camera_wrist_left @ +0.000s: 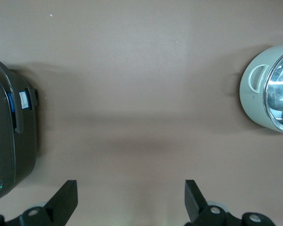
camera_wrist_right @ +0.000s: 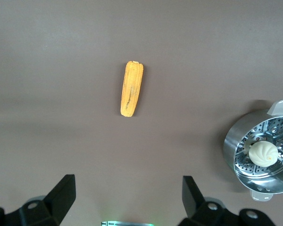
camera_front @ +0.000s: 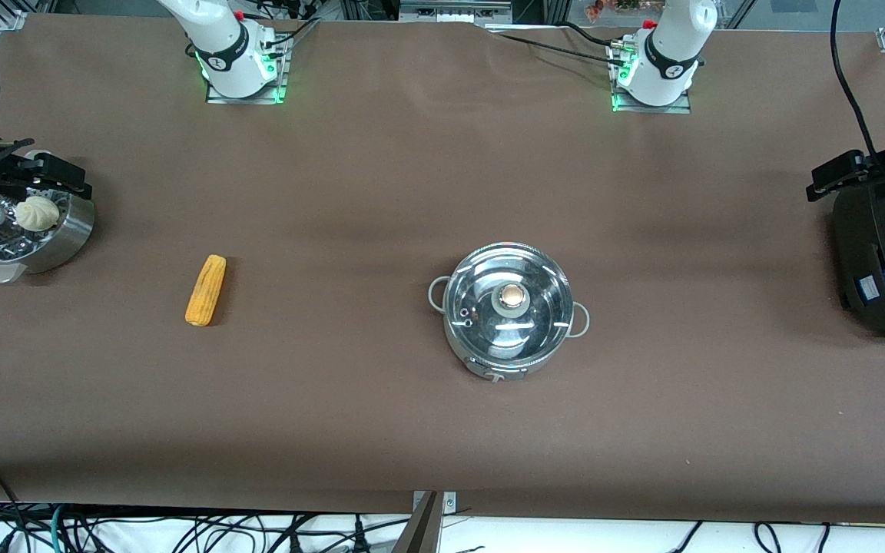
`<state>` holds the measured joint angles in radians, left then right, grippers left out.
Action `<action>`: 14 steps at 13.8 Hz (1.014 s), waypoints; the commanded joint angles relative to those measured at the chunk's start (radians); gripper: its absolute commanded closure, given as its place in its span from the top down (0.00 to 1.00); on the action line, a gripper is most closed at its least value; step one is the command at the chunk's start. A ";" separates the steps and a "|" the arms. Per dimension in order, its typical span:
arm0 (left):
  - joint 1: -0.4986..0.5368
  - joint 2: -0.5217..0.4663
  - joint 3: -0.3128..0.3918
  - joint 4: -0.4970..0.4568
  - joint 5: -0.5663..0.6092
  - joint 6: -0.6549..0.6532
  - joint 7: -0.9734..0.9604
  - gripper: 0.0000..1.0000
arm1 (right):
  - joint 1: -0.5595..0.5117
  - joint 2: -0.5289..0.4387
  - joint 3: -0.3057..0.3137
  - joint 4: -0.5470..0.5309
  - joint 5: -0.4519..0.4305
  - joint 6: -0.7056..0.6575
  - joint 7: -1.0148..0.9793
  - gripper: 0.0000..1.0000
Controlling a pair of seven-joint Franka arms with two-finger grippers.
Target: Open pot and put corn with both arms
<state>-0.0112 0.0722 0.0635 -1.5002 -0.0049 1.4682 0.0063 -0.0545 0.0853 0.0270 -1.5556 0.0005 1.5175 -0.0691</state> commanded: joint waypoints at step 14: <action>0.005 0.008 -0.007 0.017 0.000 0.001 0.009 1.00 | -0.004 0.016 -0.002 0.032 -0.008 -0.010 -0.008 1.00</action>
<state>-0.0112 0.0736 0.0622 -1.5002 -0.0049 1.4692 0.0063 -0.0572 0.0853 0.0244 -1.5556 -0.0011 1.5191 -0.0691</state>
